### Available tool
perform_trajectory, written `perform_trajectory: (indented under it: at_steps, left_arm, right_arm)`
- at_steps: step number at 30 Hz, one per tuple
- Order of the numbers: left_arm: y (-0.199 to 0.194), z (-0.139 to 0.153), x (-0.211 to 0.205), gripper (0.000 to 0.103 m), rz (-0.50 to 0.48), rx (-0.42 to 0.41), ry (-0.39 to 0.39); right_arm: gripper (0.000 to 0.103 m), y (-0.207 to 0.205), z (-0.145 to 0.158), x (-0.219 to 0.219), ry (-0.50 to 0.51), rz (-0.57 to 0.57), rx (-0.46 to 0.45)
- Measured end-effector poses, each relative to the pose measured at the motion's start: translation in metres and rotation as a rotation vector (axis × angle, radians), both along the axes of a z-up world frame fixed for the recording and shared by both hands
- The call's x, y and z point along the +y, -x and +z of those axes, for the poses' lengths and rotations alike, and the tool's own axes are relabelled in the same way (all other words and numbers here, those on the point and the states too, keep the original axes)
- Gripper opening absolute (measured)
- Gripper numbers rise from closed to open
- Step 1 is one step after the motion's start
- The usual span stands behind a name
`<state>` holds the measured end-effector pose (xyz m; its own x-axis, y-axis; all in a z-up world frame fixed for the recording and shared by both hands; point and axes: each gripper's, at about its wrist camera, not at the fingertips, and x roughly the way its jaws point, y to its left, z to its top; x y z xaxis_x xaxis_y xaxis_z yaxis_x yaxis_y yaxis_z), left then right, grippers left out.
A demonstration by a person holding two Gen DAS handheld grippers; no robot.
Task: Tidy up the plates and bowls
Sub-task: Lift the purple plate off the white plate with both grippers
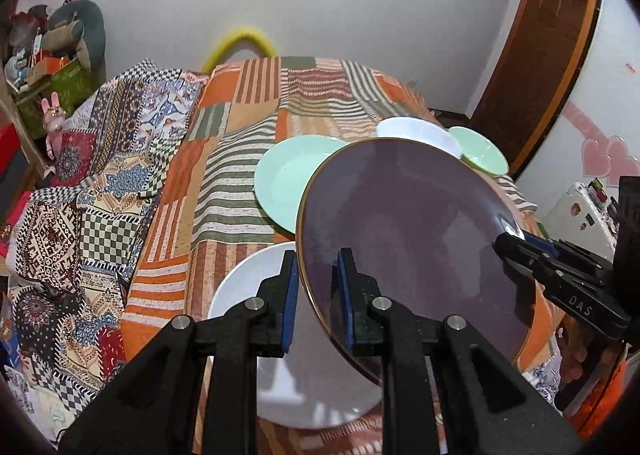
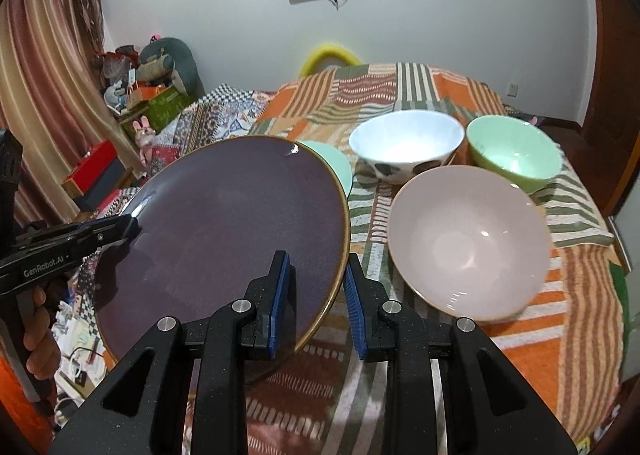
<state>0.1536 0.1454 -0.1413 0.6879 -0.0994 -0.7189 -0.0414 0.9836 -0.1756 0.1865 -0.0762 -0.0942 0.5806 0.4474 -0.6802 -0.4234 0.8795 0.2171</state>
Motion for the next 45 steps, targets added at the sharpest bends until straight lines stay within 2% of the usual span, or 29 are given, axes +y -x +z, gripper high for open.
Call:
perform_trajectory:
  at_steps: [6,14,23,36,45]
  left_arm:
    - [0.023,0.015,-0.024,0.019,-0.026,-0.017,-0.012]
    - [0.042,0.016,-0.052,0.019,-0.052,0.000,-0.024]
    - [0.048,-0.010,-0.085,0.019,-0.090,0.082,-0.027]
    - [0.029,-0.061,-0.117,0.019,-0.126,0.245,-0.028]
    - [0.009,-0.086,-0.131,0.019,-0.150,0.315,-0.045]
  right_arm:
    - [0.025,0.013,0.011,-0.019,-0.011,-0.014,-0.019]
    - [0.025,0.032,0.012,-0.041,-0.016,-0.036,-0.032]
    - [0.025,0.047,-0.008,-0.065,0.012,-0.065,0.004]
    - [0.025,0.053,-0.053,-0.099,0.034,-0.092,0.113]
    - [0.025,0.047,-0.076,-0.112,0.042,-0.120,0.179]
